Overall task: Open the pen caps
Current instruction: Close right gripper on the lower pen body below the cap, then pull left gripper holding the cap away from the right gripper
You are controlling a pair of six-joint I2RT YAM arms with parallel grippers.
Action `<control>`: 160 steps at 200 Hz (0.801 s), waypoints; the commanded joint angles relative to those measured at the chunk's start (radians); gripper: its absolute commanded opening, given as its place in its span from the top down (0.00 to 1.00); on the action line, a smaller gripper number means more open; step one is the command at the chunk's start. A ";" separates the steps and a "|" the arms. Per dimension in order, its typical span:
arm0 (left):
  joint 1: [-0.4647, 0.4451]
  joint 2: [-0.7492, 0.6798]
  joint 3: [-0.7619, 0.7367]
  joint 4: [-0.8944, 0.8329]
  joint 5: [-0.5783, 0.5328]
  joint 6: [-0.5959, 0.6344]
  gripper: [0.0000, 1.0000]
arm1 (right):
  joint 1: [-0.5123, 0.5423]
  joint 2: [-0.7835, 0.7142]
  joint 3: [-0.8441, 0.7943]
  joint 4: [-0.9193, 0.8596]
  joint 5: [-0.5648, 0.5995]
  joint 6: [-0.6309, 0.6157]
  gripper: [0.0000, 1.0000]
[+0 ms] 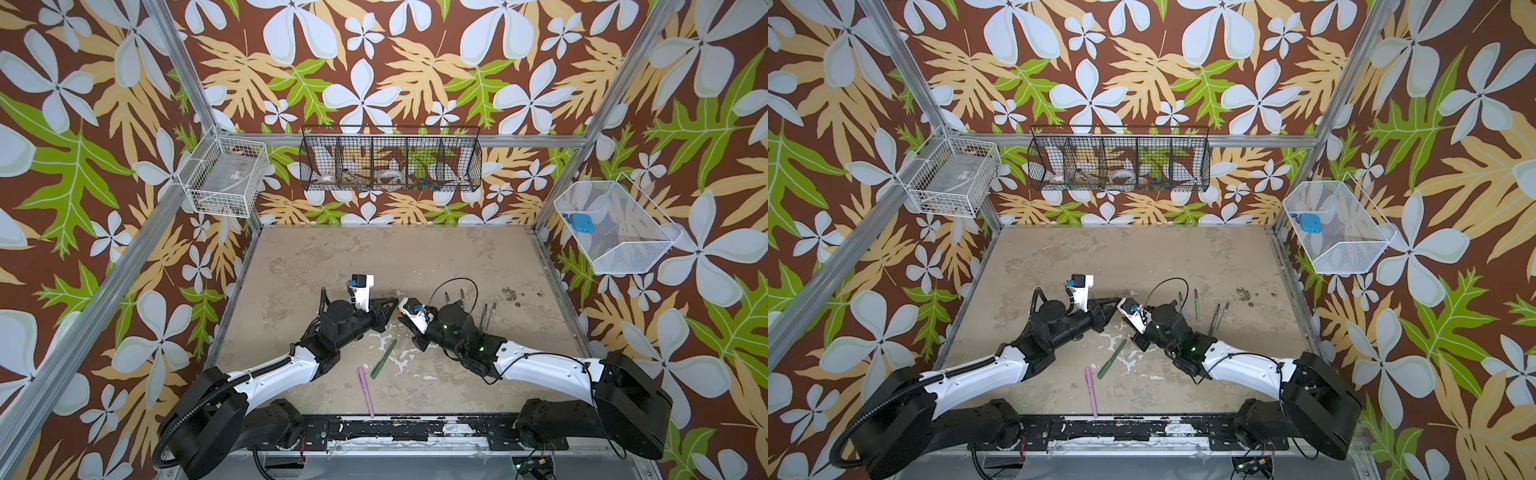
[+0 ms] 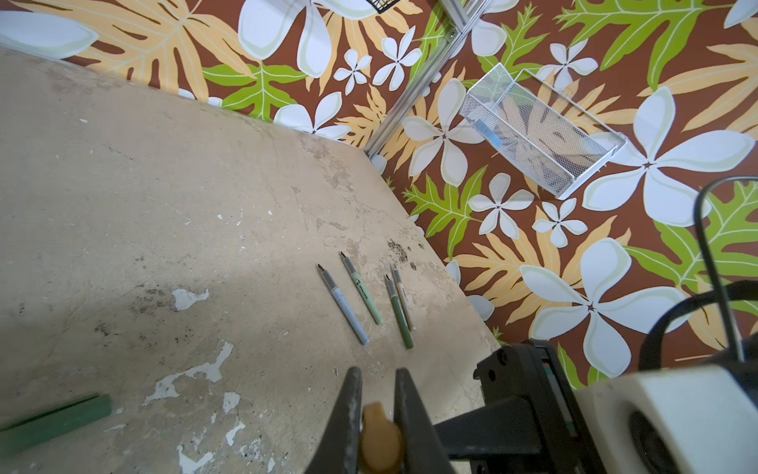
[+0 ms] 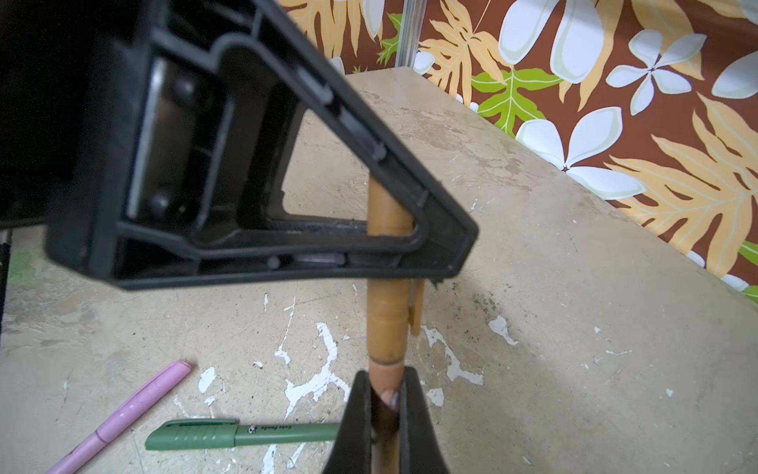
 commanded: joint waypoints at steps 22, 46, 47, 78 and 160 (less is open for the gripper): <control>0.038 -0.034 0.016 0.148 0.025 -0.068 1.00 | 0.000 0.021 -0.002 -0.185 0.088 -0.002 1.00; 0.058 -0.039 0.021 0.148 0.036 -0.078 1.00 | -0.002 0.018 -0.010 -0.184 0.075 0.004 1.00; 0.058 -0.039 0.022 0.149 0.036 -0.079 1.00 | -0.003 0.018 -0.010 -0.184 0.075 0.004 1.00; 0.063 -0.040 0.034 0.148 0.038 -0.089 1.00 | -0.003 0.050 0.008 -0.208 0.147 0.013 1.00; 0.118 -0.045 0.053 0.173 0.122 -0.066 1.00 | -0.058 0.037 -0.003 -0.227 -0.119 0.006 1.00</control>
